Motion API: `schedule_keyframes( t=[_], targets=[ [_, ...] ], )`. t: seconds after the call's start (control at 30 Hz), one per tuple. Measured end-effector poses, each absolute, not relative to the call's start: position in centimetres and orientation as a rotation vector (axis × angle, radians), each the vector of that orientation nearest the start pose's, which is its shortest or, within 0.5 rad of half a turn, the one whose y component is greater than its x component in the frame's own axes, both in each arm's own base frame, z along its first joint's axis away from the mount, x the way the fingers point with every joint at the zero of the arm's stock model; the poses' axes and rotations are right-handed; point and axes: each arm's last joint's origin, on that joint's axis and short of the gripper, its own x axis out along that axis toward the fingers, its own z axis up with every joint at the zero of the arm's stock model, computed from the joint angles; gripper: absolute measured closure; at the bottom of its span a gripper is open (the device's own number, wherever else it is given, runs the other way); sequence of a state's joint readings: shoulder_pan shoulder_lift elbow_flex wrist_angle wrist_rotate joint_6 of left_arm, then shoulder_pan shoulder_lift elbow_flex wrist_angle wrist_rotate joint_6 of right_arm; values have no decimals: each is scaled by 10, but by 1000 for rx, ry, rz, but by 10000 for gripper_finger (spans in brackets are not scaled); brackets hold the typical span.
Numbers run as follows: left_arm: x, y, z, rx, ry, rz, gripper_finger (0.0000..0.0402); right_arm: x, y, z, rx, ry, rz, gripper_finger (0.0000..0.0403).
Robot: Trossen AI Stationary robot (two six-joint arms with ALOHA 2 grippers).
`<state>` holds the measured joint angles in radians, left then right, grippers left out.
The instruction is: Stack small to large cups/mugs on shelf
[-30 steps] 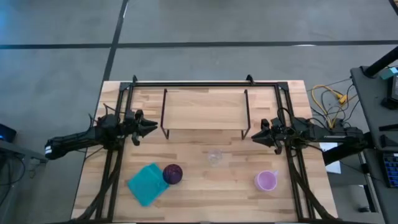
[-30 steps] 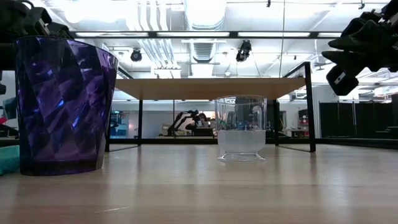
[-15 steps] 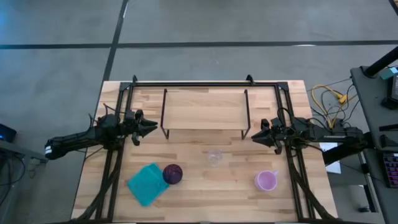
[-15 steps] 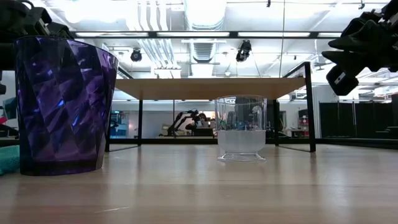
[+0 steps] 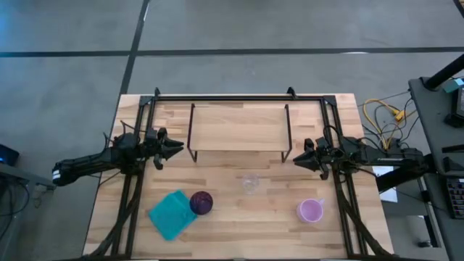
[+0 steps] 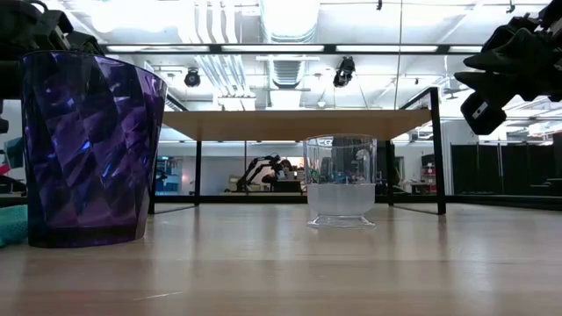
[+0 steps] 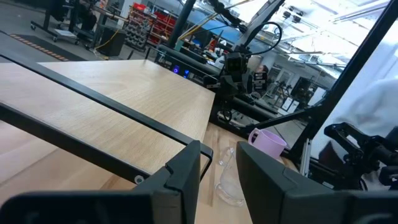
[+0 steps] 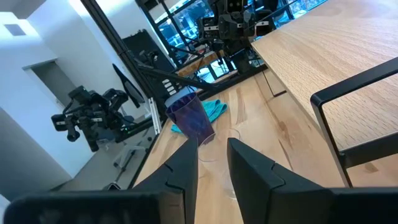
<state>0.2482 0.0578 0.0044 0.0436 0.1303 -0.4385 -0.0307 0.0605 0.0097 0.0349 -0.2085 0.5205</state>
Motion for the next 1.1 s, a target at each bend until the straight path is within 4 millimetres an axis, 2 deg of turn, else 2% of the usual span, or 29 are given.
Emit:
schedule_keyframes(
  t=[0.87, 0.97, 1.1],
  targets=[
    [99, 21, 165, -439, -16, 118, 311, 100, 3, 165, 518, 60, 168, 321],
    [99, 21, 165, -440, -16, 118, 311, 101, 0, 166, 478, 31, 87, 321],
    [99, 21, 165, -440, -16, 118, 311, 101, -1, 167, 553, 6, 29, 321]
  ],
)
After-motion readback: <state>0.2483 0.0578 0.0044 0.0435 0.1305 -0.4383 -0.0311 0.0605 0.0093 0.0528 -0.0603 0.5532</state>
